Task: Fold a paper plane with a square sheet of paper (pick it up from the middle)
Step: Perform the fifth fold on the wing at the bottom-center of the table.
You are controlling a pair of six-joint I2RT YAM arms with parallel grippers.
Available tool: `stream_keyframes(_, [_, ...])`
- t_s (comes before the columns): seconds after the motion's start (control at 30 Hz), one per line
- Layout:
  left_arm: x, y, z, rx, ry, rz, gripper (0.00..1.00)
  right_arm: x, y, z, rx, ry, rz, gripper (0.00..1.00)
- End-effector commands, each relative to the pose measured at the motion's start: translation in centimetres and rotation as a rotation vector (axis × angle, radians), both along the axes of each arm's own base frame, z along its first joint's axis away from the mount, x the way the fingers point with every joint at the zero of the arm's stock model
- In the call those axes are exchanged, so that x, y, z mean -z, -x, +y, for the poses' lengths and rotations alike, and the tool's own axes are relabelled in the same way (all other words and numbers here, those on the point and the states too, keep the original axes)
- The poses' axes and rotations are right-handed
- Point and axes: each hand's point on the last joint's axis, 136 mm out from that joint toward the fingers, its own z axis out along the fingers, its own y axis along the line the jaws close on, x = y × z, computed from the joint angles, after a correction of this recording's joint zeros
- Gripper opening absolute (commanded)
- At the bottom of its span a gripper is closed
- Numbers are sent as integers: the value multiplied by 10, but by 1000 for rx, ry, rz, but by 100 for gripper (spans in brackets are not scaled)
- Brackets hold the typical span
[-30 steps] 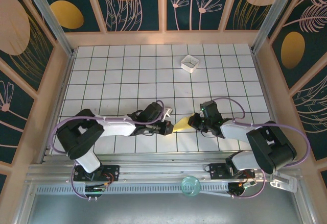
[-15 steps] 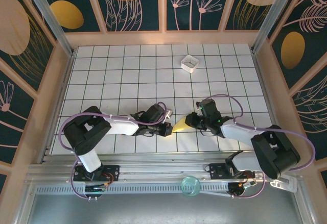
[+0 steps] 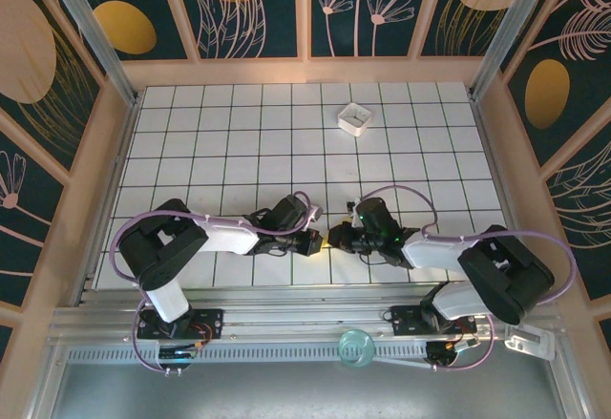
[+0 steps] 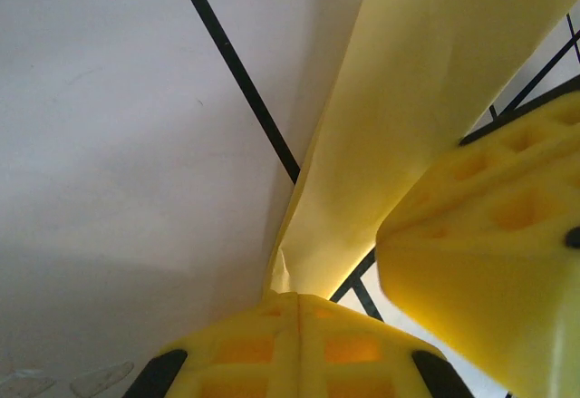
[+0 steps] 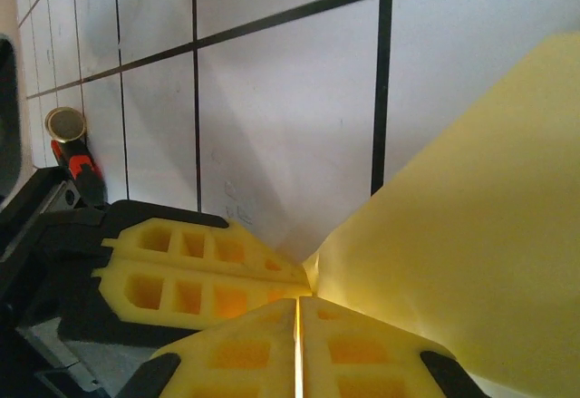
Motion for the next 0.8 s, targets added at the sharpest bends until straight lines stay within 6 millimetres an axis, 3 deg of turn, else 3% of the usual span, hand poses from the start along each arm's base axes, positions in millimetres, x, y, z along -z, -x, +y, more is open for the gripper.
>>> stream_keyframes(0.0, [37,11,29,-17,-143,53,0,5,6,4,15,-31,31,9])
stream_keyframes(0.23, [38,11,31,-16,-154,49,0,23,11,-1,59,-5,89,7])
stream_keyframes(0.53, [47,17,39,3,-191,56,0,44,-2,-42,180,129,145,6])
stream_keyframes(0.77, [50,19,44,10,-210,54,0,46,-10,-64,254,135,191,5])
